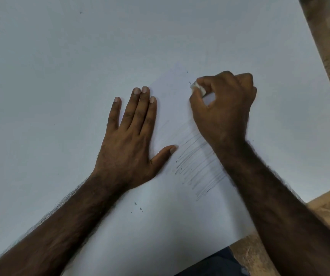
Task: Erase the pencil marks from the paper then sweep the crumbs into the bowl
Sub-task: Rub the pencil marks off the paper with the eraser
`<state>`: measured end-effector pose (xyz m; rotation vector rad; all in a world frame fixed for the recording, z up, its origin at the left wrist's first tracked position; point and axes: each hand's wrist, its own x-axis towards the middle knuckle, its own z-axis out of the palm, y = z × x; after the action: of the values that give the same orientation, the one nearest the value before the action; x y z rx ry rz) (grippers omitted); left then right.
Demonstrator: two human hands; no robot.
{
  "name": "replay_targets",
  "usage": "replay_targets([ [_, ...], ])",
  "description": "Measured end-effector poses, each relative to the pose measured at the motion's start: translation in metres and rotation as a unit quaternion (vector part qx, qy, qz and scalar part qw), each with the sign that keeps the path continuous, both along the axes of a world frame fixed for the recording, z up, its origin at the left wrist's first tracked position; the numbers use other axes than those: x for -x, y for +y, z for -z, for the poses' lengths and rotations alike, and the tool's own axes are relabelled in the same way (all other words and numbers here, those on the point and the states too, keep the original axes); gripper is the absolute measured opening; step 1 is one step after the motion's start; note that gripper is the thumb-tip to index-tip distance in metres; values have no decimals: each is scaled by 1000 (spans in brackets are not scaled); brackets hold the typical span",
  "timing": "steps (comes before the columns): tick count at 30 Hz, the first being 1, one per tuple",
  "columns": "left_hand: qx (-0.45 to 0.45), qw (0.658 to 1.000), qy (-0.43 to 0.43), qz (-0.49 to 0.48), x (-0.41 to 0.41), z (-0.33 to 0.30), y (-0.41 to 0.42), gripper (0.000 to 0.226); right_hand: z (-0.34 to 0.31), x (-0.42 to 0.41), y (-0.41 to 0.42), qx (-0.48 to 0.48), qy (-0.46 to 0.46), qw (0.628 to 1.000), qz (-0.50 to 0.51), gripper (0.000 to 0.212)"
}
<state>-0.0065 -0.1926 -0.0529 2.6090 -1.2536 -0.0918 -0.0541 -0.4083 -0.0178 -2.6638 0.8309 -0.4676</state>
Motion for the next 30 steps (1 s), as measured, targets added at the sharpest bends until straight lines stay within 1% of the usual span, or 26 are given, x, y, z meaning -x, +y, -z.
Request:
replay_targets([
  [2,-2,1000,1,1,0,-1,0,103,-3,11,9,-9,0,1000,-8,11],
  [4,-4,1000,0,1,0,-1,0,103,-6,32,25,-23,9,999,-40,9],
  [7,-6,1000,4,2,0,-1,0,103,-6,61,38,-28,20,997,-76,12],
  [9,-6,1000,9,-1,0,-2,-1,103,-5,64,35,-35,14,997,-68,14],
  [13,4,999,43,-25,-2,-9,-4,100,-3,51,34,-35,-15,998,-52,10],
  [17,23,998,54,-24,-4,-17,-7,92,0,43,37,-73,-23,996,-37,11],
  [20,28,994,100,-26,0,-21,-13,95,1,43,44,-118,-24,992,-30,9],
  [23,15,995,92,-16,2,-20,-13,99,-1,45,43,-140,-20,989,-37,12],
  [25,13,997,75,-12,2,-17,-12,98,-2,44,40,-130,-9,989,-67,17],
  [28,1,999,50,-5,3,-13,-12,100,-6,37,37,-71,17,989,-131,17],
  [30,-13,999,42,-3,3,-12,-13,107,-9,27,28,-35,12,992,-123,13],
])
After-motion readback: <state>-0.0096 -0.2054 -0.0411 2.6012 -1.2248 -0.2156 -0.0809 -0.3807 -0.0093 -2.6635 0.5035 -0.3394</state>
